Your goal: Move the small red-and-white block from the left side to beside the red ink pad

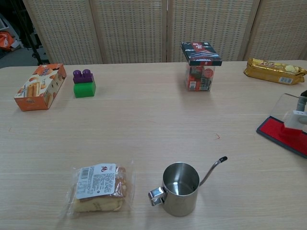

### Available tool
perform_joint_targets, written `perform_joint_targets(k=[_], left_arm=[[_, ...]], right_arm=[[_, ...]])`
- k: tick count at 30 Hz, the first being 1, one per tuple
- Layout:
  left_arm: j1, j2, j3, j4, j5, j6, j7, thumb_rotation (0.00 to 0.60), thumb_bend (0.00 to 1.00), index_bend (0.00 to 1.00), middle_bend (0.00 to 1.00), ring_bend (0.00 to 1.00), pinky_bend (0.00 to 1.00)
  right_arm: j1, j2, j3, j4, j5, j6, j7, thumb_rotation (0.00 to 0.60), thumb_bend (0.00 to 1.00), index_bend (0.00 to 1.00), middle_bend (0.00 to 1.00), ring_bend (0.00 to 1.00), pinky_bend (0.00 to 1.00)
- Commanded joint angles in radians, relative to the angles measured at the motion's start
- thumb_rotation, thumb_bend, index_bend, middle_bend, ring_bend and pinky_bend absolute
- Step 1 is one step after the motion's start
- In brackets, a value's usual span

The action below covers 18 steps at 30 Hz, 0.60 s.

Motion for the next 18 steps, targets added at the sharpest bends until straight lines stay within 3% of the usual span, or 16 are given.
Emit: perform_joint_targets(k=[1,18], left_arm=[[0.0,-0.003,0.0,0.0,-0.002,0.003,0.005,0.6,0.05,0.0,0.0,0.0,0.0],[-0.001,-0.008,0.0,-0.002,-0.008,0.0,0.015,0.6,0.05,0.0,0.0,0.0,0.0]], right_arm=[[0.003,-0.013,-0.003,0.017,-0.001,-0.003,0.002,0.6,0.67,0.58,0.88,0.92,1.0],[-0.001,-0.055,-0.02,0.082,-0.01,-0.034,0.025,0.6,0.67,0.58,0.88,0.92,1.0]])
